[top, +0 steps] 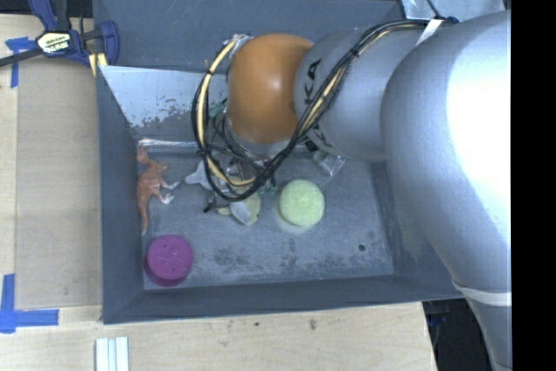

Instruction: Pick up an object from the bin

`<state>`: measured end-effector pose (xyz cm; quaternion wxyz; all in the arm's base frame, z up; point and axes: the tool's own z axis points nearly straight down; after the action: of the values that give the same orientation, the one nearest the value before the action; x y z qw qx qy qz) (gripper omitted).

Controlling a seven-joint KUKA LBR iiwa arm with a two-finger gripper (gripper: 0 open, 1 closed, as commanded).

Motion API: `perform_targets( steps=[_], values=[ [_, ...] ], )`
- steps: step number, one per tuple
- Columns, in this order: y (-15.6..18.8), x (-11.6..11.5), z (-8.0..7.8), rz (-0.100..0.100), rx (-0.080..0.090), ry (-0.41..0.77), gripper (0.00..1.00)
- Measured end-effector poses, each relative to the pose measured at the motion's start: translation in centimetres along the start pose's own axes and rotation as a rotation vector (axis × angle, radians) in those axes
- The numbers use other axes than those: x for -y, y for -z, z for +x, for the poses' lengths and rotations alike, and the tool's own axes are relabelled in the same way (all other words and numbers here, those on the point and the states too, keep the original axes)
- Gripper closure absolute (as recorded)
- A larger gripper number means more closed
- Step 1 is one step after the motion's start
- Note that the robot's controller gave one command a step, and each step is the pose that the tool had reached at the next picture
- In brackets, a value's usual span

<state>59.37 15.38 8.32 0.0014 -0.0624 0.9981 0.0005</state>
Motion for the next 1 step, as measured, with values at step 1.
perform_targets(
  steps=[1],
  values=[
    [0.57, 0.0, -0.1, 0.0, 0.004, 0.0, 1.0]
  ],
)
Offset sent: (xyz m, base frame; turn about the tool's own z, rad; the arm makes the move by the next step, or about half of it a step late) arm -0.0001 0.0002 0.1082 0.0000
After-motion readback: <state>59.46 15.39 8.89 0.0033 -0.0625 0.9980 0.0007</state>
